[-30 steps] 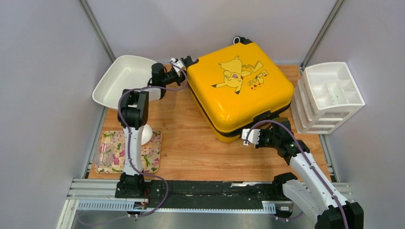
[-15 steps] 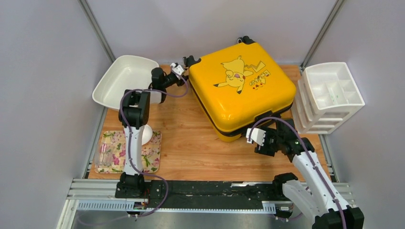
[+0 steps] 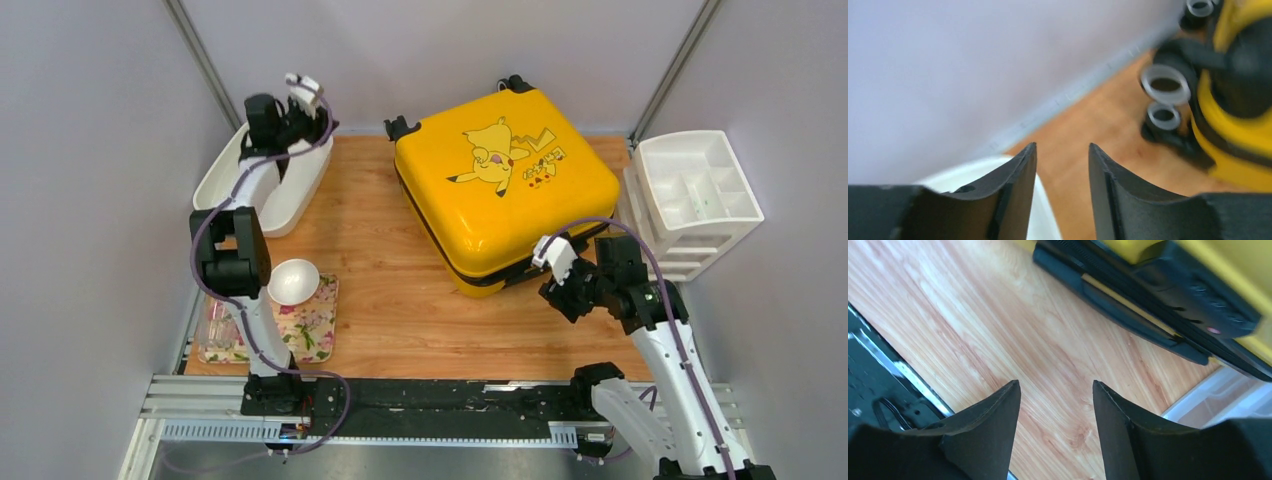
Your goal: Open, take out, and arrange the luggage
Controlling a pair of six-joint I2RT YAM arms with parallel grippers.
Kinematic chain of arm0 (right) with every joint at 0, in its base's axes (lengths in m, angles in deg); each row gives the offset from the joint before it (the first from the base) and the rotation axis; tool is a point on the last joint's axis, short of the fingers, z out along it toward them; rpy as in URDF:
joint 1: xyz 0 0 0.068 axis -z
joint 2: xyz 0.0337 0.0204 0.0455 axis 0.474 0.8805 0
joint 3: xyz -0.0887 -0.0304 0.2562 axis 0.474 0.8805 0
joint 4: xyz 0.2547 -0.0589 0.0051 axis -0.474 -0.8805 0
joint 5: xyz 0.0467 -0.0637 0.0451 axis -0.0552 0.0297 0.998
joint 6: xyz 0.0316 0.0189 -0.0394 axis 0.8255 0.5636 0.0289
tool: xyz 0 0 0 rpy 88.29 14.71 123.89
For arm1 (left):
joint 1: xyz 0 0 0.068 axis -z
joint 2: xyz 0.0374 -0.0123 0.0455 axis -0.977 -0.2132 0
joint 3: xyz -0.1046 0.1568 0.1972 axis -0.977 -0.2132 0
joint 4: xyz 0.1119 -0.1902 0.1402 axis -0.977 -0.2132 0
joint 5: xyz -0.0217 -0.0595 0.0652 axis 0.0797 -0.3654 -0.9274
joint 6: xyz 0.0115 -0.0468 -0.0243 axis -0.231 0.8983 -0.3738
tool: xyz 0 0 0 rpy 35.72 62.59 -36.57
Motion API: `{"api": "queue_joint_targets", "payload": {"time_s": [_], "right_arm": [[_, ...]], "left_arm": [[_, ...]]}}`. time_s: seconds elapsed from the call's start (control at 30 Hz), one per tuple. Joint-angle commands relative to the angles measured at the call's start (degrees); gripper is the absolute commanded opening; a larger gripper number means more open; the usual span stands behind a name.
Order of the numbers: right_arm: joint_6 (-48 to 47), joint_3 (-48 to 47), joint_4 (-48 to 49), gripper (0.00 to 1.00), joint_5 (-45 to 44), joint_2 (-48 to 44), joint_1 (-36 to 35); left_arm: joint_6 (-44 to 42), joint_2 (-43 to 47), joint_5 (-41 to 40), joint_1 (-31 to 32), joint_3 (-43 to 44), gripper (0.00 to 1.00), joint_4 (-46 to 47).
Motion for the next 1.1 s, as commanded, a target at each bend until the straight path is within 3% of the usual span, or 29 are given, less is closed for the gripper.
{"api": "queue_joint_targets", "payload": {"time_s": [0.0,0.07,0.1,0.23,0.47,0.6,0.73,0.97,1.07], "right_arm": [[16.01,-6.59,2.68,0.59,-2.10,-0.48,1.29],[20.84,-8.45,4.62,0.59,-2.91,0.56,1.82],[22.61,-9.41,5.07,0.59,-4.66,1.36,1.91],[29.91,-13.28,5.51,0.61,-7.66,7.15,4.89],[41.25,-18.03,1.47,0.64,-7.58,15.94,15.77],[42.32,-18.13,-0.03,0.66,-0.83,17.53,20.36],[39.51,-18.74,0.23,0.67,2.35,16.04,21.07],[36.78,-17.77,0.85,0.67,-4.50,15.78,21.60],[35.47,-17.60,1.38,0.67,-4.24,16.48,22.04]], "left_arm": [[12.03,-9.90,-8.44,2.09,28.15,0.53,-24.39],[16.08,-14.85,-11.08,3.15,41.58,0.59,-29.60],[18.79,-17.66,-12.22,3.16,43.23,0.65,-28.73],[29.44,-19.53,-14.76,7.71,40.00,0.70,-12.95],[26.73,-26.38,-19.62,13.44,43.93,0.73,-8.33],[28.84,-30.08,-14.53,13.70,45.18,0.75,-9.64],[28.05,-26.58,-4.89,13.97,37.46,0.64,-11.76],[20.59,-19.89,4.46,14.76,27.18,0.42,-23.35],[19.44,-16.03,7.97,15.02,20.96,0.38,-23.45]]}}
